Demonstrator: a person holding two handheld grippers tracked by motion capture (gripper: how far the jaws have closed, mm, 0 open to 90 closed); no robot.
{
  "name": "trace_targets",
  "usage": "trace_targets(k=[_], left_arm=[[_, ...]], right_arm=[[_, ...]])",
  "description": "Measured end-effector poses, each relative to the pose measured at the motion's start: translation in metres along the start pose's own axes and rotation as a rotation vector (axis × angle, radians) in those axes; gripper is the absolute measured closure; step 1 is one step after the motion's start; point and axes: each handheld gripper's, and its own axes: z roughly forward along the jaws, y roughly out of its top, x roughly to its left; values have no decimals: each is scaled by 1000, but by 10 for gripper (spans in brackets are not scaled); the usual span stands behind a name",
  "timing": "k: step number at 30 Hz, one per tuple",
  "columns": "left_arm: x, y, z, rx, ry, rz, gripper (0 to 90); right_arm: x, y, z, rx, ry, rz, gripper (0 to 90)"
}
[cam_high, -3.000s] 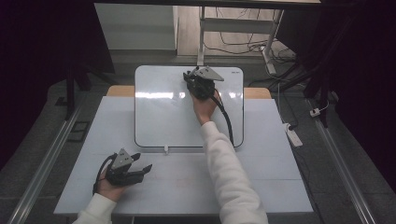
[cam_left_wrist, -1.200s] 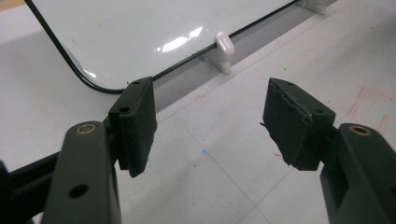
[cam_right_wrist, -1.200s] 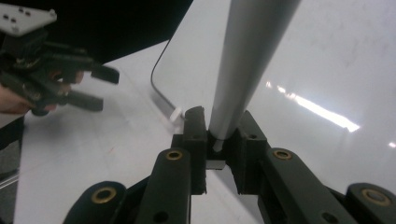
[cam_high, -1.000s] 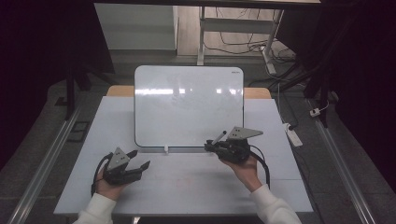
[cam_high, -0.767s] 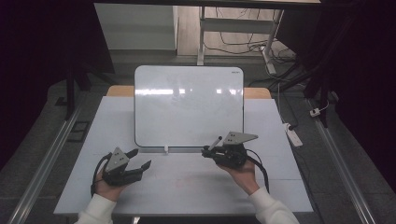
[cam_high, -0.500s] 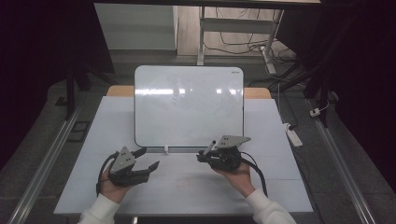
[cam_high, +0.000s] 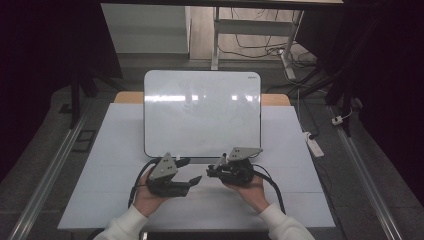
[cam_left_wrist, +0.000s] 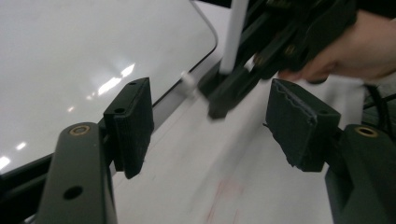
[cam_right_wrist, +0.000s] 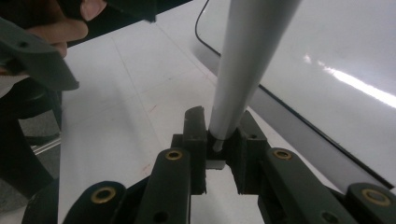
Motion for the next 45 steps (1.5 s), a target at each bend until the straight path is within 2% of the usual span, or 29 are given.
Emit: trace_targets(k=[5, 9, 14, 16, 17, 20, 29, 31, 34, 38, 42, 45], left_arm=[[-2, 17, 16, -21, -36, 22, 386], [2, 22, 30, -31, -82, -8, 466], [5, 22, 39, -33, -104, -14, 657], [4, 22, 39, -38, -119, -8, 742], [4, 22, 39, -38, -114, 1, 789], [4, 21, 39, -30, -107, 29, 811], [3, 19, 35, -46, -104, 42, 818], [4, 19, 34, -57, -106, 33, 819], [8, 19, 29, -69, -78, 30, 819], [20, 17, 16, -80, -30, 4, 819], [33, 12, -1, -61, 66, 16, 818], [47, 8, -14, -63, 106, -29, 818]], right_arm=[[4, -1, 4, 8, 17, 2, 775], [6, -1, 7, 14, 23, -2, 775], [9, 0, 8, 17, 30, -7, 775], [10, 0, 9, 19, 33, -8, 775], [10, 0, 9, 20, 32, -3, 775], [9, -1, 9, 28, 34, -1, 774], [10, -1, 9, 25, 53, 4, 772], [10, 0, 9, 18, 59, 8, 767], [9, 0, 7, 0, 58, 10, 687], [8, 1, 1, -39, 27, 14, 582], [5, -1, -14, -94, -37, -5, 542], [0, -6, -29, -122, -85, -4, 522]])
